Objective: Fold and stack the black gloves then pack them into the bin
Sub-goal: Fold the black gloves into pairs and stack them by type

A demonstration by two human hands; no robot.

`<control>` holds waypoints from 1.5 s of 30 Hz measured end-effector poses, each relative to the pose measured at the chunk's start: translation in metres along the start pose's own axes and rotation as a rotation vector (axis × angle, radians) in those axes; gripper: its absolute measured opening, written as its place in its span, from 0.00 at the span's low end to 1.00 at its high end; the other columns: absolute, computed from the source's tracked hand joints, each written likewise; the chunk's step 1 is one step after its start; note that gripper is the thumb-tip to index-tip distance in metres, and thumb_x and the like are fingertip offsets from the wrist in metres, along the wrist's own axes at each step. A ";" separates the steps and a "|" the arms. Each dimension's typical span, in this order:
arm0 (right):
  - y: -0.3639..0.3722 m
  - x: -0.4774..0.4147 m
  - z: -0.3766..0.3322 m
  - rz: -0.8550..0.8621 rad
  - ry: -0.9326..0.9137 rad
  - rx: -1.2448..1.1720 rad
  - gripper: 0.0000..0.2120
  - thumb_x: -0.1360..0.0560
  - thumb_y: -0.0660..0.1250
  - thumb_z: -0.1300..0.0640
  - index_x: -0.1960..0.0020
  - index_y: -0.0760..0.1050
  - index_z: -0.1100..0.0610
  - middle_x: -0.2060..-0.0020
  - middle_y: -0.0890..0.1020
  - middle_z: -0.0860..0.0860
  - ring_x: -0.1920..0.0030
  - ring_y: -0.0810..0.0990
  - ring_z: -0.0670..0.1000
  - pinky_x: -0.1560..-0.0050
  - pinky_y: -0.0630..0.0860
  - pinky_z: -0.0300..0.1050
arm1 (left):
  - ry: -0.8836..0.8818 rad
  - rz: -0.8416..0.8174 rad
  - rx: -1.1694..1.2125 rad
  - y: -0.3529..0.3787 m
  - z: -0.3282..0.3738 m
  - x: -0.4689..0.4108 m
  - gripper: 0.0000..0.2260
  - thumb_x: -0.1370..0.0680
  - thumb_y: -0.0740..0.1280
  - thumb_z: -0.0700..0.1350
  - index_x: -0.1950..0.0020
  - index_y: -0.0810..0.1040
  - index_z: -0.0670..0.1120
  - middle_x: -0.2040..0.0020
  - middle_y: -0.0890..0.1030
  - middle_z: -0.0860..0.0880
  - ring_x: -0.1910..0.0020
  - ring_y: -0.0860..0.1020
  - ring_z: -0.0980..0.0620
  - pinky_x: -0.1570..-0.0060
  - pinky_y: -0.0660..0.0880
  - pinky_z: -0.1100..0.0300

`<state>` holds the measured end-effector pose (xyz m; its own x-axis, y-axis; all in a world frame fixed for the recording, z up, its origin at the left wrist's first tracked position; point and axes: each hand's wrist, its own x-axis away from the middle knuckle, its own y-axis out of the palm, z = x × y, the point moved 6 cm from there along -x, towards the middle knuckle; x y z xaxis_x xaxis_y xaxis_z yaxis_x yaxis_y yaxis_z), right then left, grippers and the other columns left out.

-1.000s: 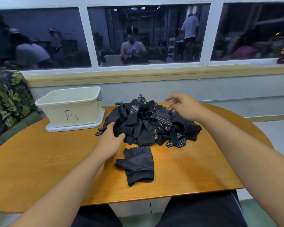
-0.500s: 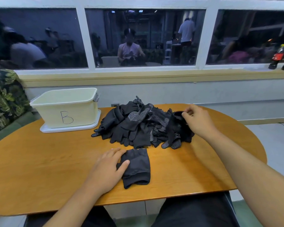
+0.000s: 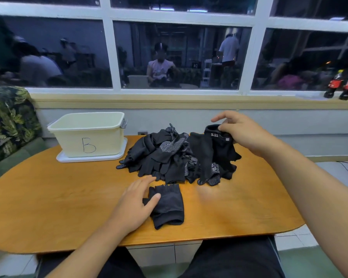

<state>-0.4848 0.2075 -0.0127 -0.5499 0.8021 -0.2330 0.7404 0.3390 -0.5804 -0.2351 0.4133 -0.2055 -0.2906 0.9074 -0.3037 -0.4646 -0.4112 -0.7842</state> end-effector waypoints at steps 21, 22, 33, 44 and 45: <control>0.014 0.017 0.002 -0.070 0.128 -0.332 0.20 0.16 0.56 0.72 0.35 0.77 0.53 0.58 0.80 0.57 0.65 0.82 0.49 0.61 0.83 0.45 | -0.323 0.240 0.299 -0.086 -0.006 -0.117 0.13 0.17 0.68 0.53 0.35 0.75 0.51 0.44 0.85 0.48 0.49 0.84 0.45 0.48 0.81 0.49; 0.018 0.018 0.003 -0.086 0.138 -0.333 0.23 0.17 0.55 0.73 0.34 0.76 0.51 0.57 0.81 0.57 0.64 0.83 0.49 0.61 0.83 0.45 | -0.361 0.185 0.309 -0.083 -0.013 -0.115 0.19 0.17 0.68 0.54 0.28 0.71 0.52 0.39 0.83 0.48 0.46 0.84 0.44 0.46 0.81 0.49; 0.082 0.025 0.000 -0.193 0.179 -0.319 0.31 0.22 0.50 0.78 0.36 0.80 0.51 0.47 0.87 0.56 0.55 0.88 0.54 0.58 0.85 0.48 | 0.140 0.239 0.255 -0.055 0.070 -0.030 0.17 0.15 0.67 0.49 0.26 0.74 0.54 0.31 0.75 0.60 0.29 0.72 0.61 0.29 0.69 0.59; 0.113 0.038 -0.023 -0.370 0.196 -0.697 0.25 0.20 0.56 0.73 0.30 0.79 0.56 0.36 0.82 0.61 0.44 0.88 0.61 0.45 0.85 0.50 | -0.047 0.121 0.597 -0.054 0.104 -0.026 0.19 0.16 0.69 0.52 0.24 0.75 0.57 0.36 0.81 0.65 0.37 0.78 0.69 0.31 0.76 0.59; 0.111 0.039 -0.023 -0.372 0.153 -0.569 0.25 0.20 0.60 0.72 0.31 0.80 0.52 0.38 0.82 0.57 0.45 0.89 0.57 0.46 0.85 0.49 | -0.085 0.100 0.657 -0.055 0.100 -0.027 0.14 0.14 0.67 0.51 0.28 0.79 0.56 0.40 0.85 0.61 0.40 0.82 0.64 0.32 0.78 0.53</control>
<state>-0.4148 0.2875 -0.0683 -0.7767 0.6287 0.0394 0.6237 0.7763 -0.0915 -0.2852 0.4026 -0.0998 -0.4111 0.8631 -0.2934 -0.8369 -0.4849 -0.2539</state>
